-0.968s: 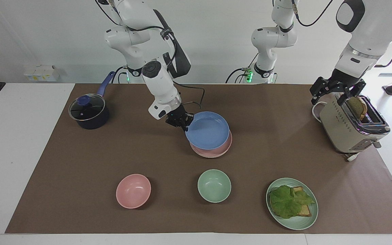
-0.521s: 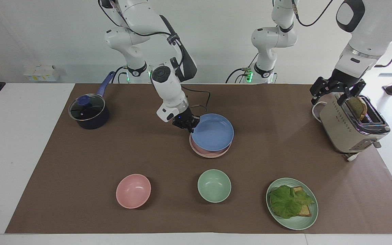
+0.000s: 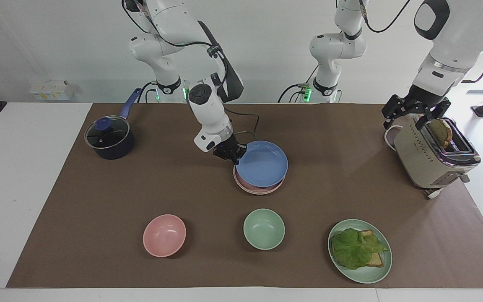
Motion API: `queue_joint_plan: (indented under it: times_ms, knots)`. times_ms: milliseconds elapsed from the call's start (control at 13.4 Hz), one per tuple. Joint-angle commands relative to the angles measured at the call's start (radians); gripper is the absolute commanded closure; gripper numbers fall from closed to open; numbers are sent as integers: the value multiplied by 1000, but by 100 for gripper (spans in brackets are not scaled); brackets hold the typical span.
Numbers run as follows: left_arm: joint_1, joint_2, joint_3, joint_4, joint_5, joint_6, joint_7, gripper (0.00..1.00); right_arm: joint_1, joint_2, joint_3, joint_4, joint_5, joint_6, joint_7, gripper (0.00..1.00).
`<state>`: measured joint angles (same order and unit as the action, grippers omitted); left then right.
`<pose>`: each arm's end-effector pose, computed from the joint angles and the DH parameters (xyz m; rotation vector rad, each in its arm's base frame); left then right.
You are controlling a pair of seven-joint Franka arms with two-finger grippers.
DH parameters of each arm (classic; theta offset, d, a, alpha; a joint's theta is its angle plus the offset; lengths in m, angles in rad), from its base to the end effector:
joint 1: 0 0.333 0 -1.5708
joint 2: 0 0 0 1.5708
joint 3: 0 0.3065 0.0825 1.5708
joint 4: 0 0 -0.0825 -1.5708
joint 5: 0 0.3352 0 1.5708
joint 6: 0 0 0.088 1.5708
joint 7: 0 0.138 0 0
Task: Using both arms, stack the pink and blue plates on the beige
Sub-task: 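Open the right gripper and withdraw it back to its rest spot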
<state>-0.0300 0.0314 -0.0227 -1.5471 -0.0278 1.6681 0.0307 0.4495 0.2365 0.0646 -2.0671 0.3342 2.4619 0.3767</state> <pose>0.5270 -0.0312 0.5872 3.1064 -0.1273 0.1389 0.4901 0.2826 0.3274 -2.8493 0.1570 -0.0500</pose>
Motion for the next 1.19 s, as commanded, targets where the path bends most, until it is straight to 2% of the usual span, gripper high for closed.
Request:
queue_joint_plan:
  times_ms: [0,74,149,223,298,372,521,819,1117]
  knots:
    - [13,-8,-8,-1,16,-18,8,0,1,6,-2,1,11,23,5,71]
    - [13,-8,-8,-1,16,-18,8,0,0,7,-2,2,9,23,5,43]
    - [13,-8,-8,-1,16,-18,8,0,0,6,-3,7,6,23,7,18]
    - [13,-8,-8,-1,16,-18,8,0,0,-3,-6,10,-1,16,7,16]
    - [13,-8,-8,-1,16,-18,8,0,-8,-15,-12,10,-7,11,8,10]
    - [13,-8,-8,-1,16,-18,8,0,-17,-38,-14,10,-9,0,11,0]
    - [13,-8,-8,-1,16,-18,8,0,-57,-87,-17,4,-29,-23,11,0]
    - [13,-8,-8,-1,16,-18,8,0,-213,-201,-14,7,-252,-155,8,0]
    - [13,-8,-8,-1,16,-18,8,0,-375,-287,-14,24,-276,-270,-82,0]
